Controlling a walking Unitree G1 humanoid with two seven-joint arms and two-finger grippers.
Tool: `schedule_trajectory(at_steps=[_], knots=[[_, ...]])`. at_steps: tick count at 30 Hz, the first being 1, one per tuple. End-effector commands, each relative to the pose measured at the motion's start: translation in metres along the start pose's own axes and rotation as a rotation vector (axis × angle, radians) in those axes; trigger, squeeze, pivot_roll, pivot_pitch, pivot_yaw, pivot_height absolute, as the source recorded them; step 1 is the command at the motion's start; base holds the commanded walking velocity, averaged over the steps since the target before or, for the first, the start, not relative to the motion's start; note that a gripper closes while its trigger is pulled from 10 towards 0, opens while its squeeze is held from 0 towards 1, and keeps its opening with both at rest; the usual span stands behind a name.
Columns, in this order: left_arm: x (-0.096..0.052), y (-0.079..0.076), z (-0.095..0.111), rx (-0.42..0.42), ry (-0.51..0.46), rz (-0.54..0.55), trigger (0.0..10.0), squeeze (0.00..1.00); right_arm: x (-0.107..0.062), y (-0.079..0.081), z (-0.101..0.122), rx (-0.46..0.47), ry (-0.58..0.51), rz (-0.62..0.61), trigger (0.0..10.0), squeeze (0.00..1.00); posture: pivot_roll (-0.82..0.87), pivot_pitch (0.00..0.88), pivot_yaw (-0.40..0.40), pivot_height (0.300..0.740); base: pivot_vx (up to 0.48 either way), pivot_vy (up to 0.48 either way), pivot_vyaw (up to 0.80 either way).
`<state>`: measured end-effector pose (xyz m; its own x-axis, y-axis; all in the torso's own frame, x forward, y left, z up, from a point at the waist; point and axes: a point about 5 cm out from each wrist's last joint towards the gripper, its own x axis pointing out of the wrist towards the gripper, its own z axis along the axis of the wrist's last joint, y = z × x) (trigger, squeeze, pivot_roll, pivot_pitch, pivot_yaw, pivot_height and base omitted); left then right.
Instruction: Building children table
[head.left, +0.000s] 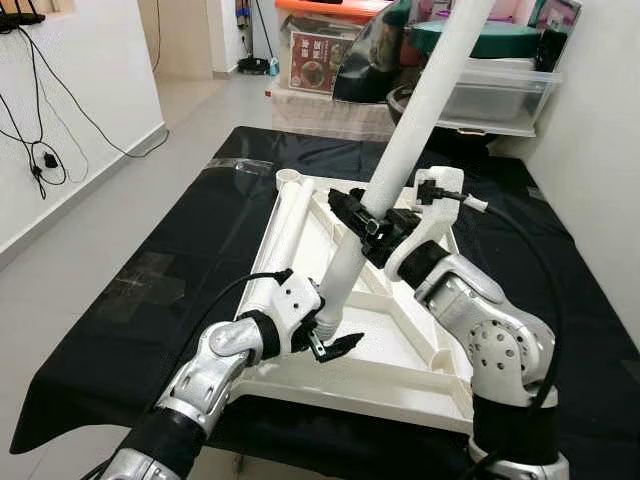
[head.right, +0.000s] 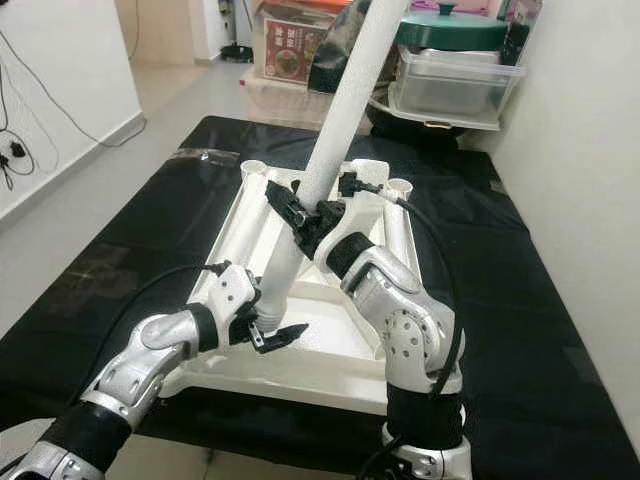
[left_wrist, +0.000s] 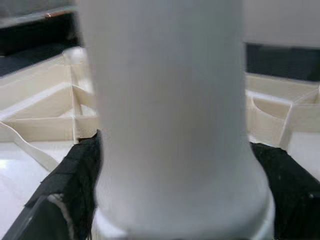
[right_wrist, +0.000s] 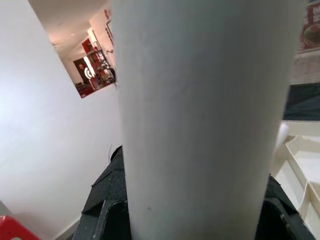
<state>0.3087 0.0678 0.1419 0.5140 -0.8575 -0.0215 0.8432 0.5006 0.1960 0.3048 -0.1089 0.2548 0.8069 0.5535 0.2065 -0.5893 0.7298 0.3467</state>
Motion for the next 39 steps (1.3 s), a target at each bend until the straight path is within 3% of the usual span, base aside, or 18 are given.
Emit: schedule_trajectory(at_steps=[1, 3, 4, 5, 6, 8, 12, 17, 19, 21, 25, 30, 39], knots=[[0.001, 0.005, 0.019, -0.047, -0.105, 0.008, 10.0, 1.0, -0.007, -0.023, 0.015, -0.036, -0.025, -0.062, 0.0, 0.0, 0.1, 0.0, -0.086, 0.74, 0.0, 0.0, 0.0], [0.001, 0.005, 0.019, -0.047, -0.105, 0.008, 10.0, 1.0, -0.007, -0.023, 0.015, -0.036, -0.025, -0.062, 0.0, 0.0, 0.1, 0.0, -0.086, 0.74, 0.0, 0.0, 0.0], [0.0, 0.006, 0.022, -0.067, -0.126, 0.015, 10.0, 1.0, -0.013, -0.035, 0.026, -0.063, -0.05, -0.101, 0.0, 0.0, 0.1, 0.0, -0.086, 0.74, 0.0, 0.0, 0.0], [0.0, 0.006, 0.022, -0.067, -0.126, 0.015, 10.0, 1.0, -0.013, -0.035, 0.026, -0.063, -0.05, -0.101, 0.0, 0.0, 0.1, 0.0, -0.086, 0.74, 0.0, 0.0, 0.0], [-0.002, 0.008, 0.023, -0.094, -0.147, 0.029, 10.0, 0.01, -0.021, -0.049, 0.042, -0.1, -0.082, -0.148, 0.0, 0.0, 0.1, 0.0, -0.086, 0.74, 0.0, 0.0, 0.0], [-0.007, 0.011, 0.022, -0.126, -0.161, 0.041, 10.0, 0.0, -0.034, -0.068, 0.068, -0.162, -0.128, -0.206, 0.0, 0.0, 0.09, 0.0, -0.084, 0.74, 0.0, 0.0, 0.0], [-0.009, 0.008, 0.02, -0.144, -0.153, 0.017, 10.0, 0.0, -0.045, -0.08, 0.088, -0.215, -0.153, -0.24, 0.0, 0.0, 0.09, 0.0, -0.084, 0.74, 0.0, 0.0, 0.0], [-0.011, -0.001, 0.016, -0.153, -0.13, -0.032, 10.0, 0.0, -0.056, -0.088, 0.112, -0.265, -0.182, -0.253, 0.0, 0.0, 0.09, 0.0, -0.09, 0.74, 0.0, 0.0, 0.0], [-0.013, -0.003, 0.01, -0.161, -0.107, -0.033, 10.0, 0.0, -0.059, -0.083, 0.129, -0.267, -0.206, -0.181, 0.0, 0.0, 0.09, 0.0, -0.091, 0.74, 0.0, 0.0, 0.0], [-0.013, -0.003, 0.01, -0.161, -0.107, -0.033, 10.0, 0.0, -0.059, -0.083, 0.129, -0.267, -0.206, -0.181, 0.0, 0.0, 0.09, 0.0, -0.091, 0.74, 0.0, 0.0, 0.0], [-0.015, -0.004, 0.007, -0.174, -0.087, -0.035, 10.0, 0.0, -0.059, -0.071, 0.133, -0.254, -0.199, -0.045, 0.0, 0.0, 0.09, 0.0, -0.091, 0.74, 0.0, 0.0, 0.0], [-0.017, -0.005, 0.004, -0.18, -0.07, -0.044, 10.0, 0.0, -0.059, -0.063, 0.128, -0.245, -0.185, 0.039, 0.0, 0.0, 0.09, 0.0, -0.096, 0.74, 0.0, 0.0, 0.0], [-0.017, -0.005, 0.004, -0.183, -0.066, -0.044, 10.0, 0.0, -0.055, -0.061, 0.11, -0.229, -0.14, 0.073, 0.0, 0.0, 0.09, 0.0, -0.096, 0.74, 0.0, 0.0, 0.0]])
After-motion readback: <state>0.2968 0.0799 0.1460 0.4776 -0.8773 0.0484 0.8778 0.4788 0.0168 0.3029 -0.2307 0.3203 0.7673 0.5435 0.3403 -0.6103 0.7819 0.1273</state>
